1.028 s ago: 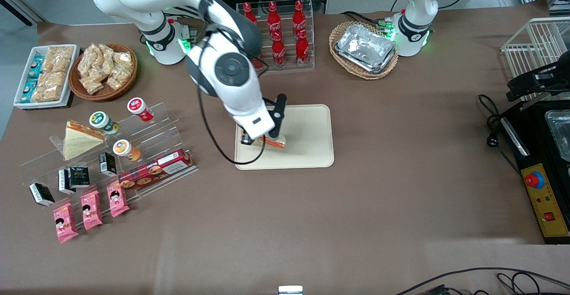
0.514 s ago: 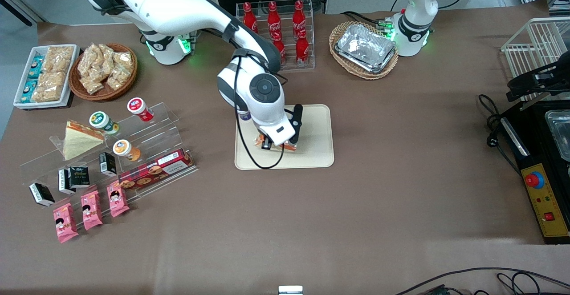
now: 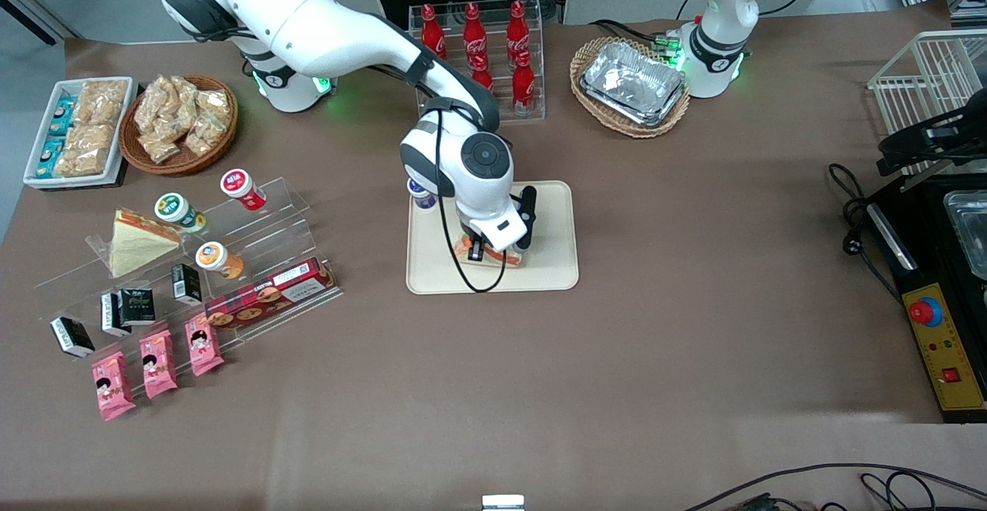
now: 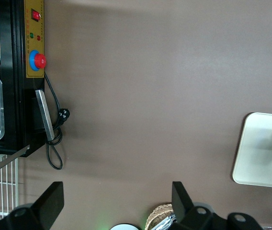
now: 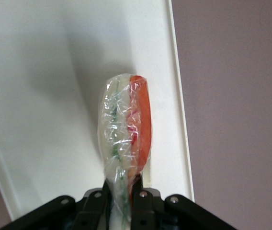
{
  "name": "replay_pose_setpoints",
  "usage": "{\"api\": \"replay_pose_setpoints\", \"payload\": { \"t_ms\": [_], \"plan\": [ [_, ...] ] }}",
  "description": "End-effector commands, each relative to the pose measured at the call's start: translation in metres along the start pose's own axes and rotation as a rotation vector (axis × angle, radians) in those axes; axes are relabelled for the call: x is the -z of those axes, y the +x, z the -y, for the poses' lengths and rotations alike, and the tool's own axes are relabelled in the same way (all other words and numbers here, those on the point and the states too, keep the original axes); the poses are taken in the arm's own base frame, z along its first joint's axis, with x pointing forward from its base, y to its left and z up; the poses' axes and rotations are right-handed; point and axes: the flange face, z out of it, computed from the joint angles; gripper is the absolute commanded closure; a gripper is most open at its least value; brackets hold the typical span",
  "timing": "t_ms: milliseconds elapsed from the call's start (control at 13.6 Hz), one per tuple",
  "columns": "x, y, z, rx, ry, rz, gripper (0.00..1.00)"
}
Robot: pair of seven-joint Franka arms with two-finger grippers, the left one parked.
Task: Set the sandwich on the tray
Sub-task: 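Lower the sandwich onto the tray and open the right gripper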
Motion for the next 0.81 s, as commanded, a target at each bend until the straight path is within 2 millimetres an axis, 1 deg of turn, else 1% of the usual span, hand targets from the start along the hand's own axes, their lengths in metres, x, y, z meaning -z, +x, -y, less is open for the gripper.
{"api": "replay_pose_setpoints", "payload": {
  "t_ms": [0,220,367,514,587,661,734],
  "plan": [
    [-0.018,0.008,-0.002,-0.01,-0.033,-0.012,0.83],
    [-0.026,0.01,-0.003,0.002,-0.045,-0.012,0.81],
    [-0.031,0.01,-0.003,0.003,-0.041,-0.011,0.73],
    [-0.032,0.011,-0.002,0.0,-0.04,-0.013,0.71],
    [-0.032,0.011,-0.002,0.001,-0.04,-0.016,0.62],
    [-0.033,0.011,-0.002,-0.003,-0.036,-0.018,0.39],
    [-0.033,0.011,-0.003,-0.004,-0.038,-0.019,0.36]
  ]
}}
